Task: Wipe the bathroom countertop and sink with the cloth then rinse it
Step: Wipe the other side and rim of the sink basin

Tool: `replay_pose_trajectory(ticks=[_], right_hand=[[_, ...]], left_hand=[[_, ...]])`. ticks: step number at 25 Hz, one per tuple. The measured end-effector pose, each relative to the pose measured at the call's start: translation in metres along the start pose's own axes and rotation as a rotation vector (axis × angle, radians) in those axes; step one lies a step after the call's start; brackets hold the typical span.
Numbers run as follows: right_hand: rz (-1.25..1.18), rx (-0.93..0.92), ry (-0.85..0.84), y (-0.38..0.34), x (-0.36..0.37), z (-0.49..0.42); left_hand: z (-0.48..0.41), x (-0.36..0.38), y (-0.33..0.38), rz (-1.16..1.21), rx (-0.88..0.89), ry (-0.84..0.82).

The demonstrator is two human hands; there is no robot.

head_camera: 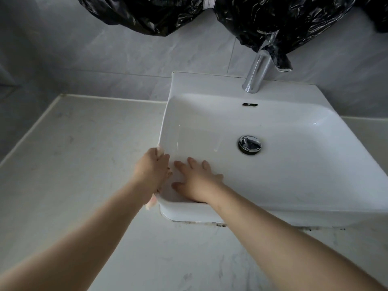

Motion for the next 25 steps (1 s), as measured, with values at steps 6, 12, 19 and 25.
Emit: replay_pose_trajectory(ticks=[6,12,19,25], right_hand=[[0.023,-0.01,0.165,0.005,-0.038,-0.025],[0.011,0.031,0.33,0.006,-0.037,-0.042],[0.029,0.027,0.356,0.008,-0.037,-0.043],[0.016,0.057,0.358,0.008,-0.037,-0.047]], left_hand=[[-0.069,0.008,0.045,0.36,0.082,-0.182],[-0.001,0.036,-0.008,0.831,-0.03,-0.488],[-0.047,0.014,0.02,0.527,0.187,-0.249],[-0.026,0.036,0.016,0.77,0.042,-0.439]])
Point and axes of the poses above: each hand's wrist, its own z-axis away from the middle knuckle, its own x-axis out of the palm, y = z × x, the point moved 9 cm from there along -z, towards the middle knuckle, and after that the axes turned 4 degrees about -y, right-handed, at the moved point
